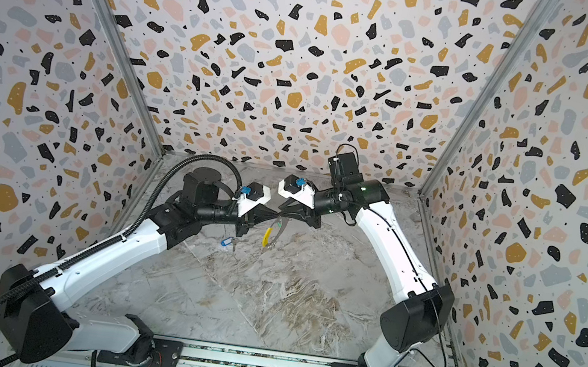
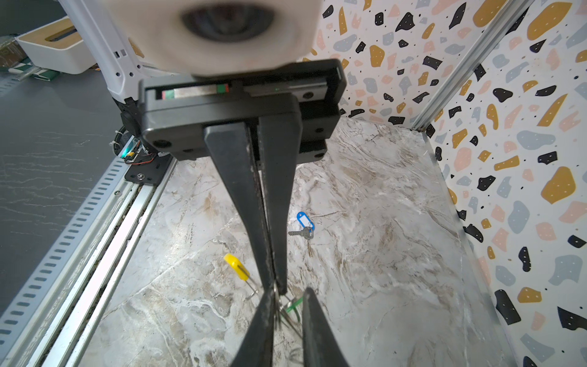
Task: Remove the keys from the keyring
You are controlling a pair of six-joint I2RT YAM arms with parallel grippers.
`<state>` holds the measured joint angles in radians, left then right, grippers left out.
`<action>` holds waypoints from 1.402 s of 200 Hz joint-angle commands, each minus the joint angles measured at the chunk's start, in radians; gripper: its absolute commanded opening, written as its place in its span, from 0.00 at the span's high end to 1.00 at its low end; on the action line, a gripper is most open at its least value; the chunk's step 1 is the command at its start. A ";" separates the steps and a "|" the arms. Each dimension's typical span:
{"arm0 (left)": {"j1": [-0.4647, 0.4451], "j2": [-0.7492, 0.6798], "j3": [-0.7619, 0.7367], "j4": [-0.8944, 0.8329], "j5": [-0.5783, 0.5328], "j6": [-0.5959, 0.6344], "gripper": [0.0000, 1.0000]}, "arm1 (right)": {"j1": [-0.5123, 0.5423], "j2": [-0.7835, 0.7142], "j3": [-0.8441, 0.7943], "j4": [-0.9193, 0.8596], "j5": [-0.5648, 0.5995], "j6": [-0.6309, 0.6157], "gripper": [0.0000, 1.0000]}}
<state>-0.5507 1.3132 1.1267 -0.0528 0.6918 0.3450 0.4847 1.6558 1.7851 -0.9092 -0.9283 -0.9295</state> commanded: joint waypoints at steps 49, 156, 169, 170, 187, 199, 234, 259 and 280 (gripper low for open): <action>-0.003 0.001 0.044 0.015 0.024 0.007 1.00 | 0.002 -0.005 0.030 -0.034 -0.020 -0.035 0.99; 0.055 -0.076 -0.034 0.048 -0.067 0.008 0.59 | 0.005 -0.014 0.004 -0.009 -0.054 -0.071 1.00; 0.064 -0.081 -0.067 0.075 -0.067 -0.006 0.59 | 0.005 -0.014 0.002 -0.010 -0.056 -0.077 1.00; 0.066 -0.081 -0.069 0.076 -0.066 -0.007 0.59 | 0.005 -0.014 0.001 -0.010 -0.056 -0.078 1.00; 0.073 -0.074 -0.097 0.100 -0.045 -0.014 0.58 | 0.005 -0.013 0.001 -0.010 -0.056 -0.082 1.00; 0.074 -0.060 -0.105 0.100 -0.027 -0.013 0.58 | 0.005 -0.014 0.001 -0.010 -0.057 -0.085 1.00; 0.074 -0.017 -0.125 0.125 0.057 -0.013 0.56 | 0.011 -0.014 0.002 -0.008 -0.057 -0.087 1.00; 0.074 0.006 -0.130 0.131 0.116 -0.005 0.55 | 0.016 -0.009 0.003 -0.005 -0.053 -0.085 1.00; 0.074 0.023 -0.127 0.105 0.123 0.018 0.54 | 0.021 -0.008 0.007 -0.005 -0.054 -0.084 1.00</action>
<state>-0.4824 1.3254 1.0046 0.0246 0.7544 0.3454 0.4961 1.6558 1.7847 -0.9150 -0.9562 -1.0000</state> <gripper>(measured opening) 0.457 0.044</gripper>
